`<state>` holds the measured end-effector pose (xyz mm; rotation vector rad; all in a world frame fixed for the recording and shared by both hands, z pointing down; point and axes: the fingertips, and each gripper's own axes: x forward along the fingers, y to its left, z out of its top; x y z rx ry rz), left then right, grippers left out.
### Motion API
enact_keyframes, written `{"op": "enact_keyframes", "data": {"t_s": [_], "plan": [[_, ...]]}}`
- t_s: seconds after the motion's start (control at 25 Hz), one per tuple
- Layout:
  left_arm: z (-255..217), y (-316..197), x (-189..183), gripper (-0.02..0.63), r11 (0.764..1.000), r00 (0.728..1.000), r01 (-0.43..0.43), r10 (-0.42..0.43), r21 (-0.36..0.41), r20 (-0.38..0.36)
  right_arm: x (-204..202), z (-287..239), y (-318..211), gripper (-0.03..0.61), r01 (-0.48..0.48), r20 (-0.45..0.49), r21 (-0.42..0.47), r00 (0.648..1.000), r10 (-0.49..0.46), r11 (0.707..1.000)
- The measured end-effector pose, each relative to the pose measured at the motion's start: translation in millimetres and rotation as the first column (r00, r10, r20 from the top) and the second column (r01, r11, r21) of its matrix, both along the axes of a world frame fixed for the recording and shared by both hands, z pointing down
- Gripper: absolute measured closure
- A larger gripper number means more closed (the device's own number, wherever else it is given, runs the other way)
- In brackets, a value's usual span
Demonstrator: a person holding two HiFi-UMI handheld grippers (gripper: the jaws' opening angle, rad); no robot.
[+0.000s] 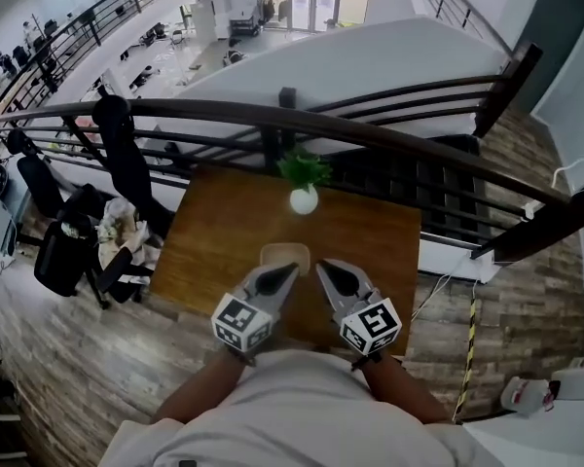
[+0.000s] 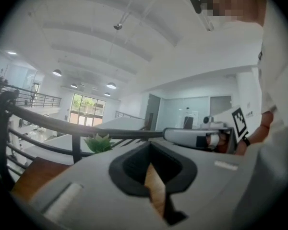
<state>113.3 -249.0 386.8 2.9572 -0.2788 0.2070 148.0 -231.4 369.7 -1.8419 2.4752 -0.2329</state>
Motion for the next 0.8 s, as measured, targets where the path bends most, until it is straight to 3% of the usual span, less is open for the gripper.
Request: {"op": "enact_keyframes", "data": {"t_s": [0.4, 0.8], "plan": [[-15.1, -71.1, -20.2, 0.611, 0.988, 0.988, -0.152, 0.152, 0.024, -0.014, -19.4, -18.7, -63.7, 0.571, -0.157, -0.015, 0.04, 0.987, 0.158, 0.987], [-19.8, -96.5, -54.8, 0.609, 0.945, 0.945, -0.322, 0.324, 0.055, -0.047, -61.9, -13.5, -88.8, 0.571, -0.3, 0.001, 0.036, 0.954, 0.3, 0.953]]}}
